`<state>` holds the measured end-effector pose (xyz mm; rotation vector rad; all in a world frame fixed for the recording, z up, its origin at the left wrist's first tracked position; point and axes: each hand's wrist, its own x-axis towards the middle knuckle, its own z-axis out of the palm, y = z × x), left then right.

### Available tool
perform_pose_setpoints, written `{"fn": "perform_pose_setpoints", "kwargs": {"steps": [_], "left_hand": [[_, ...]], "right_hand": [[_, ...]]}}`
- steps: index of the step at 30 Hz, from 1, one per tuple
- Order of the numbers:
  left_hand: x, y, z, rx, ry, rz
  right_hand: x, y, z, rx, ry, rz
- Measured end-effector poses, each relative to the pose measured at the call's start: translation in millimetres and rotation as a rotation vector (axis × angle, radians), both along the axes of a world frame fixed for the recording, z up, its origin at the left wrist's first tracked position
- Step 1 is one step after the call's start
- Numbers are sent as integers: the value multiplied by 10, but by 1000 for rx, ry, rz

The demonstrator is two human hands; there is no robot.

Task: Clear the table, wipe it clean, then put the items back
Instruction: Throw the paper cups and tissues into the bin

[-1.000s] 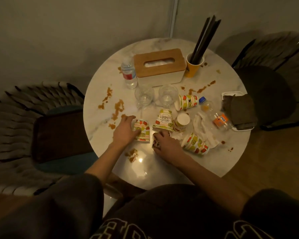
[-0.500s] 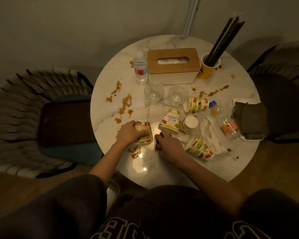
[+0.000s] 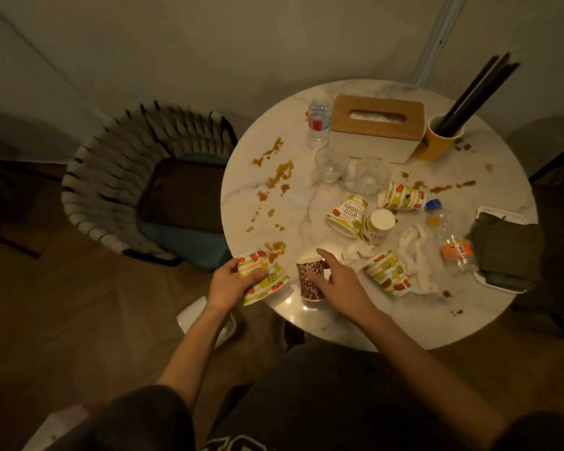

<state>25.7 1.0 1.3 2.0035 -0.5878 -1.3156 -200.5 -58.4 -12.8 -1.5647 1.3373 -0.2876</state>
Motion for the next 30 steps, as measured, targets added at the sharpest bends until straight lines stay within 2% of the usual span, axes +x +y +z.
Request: {"fn": "perform_pose_setpoints", "kwargs": {"steps": [6,10,14,22,30], "left_hand": [[73,779,-116,43,72,206],[101,1165,-107,80,61,238],[168,1487,-150,111,72,237],[850,1991,-463,166,26,311],[1907,2426,-1262,316,141,392]], "right_hand": [[198,492,18,242,-312,-98],[371,769,-25,146,-198,29],[621,1021,-89,148,-163,116],[1329,1339,-347,347,-147,77],[2289,1546,-1048,586,-22,-42]]}}
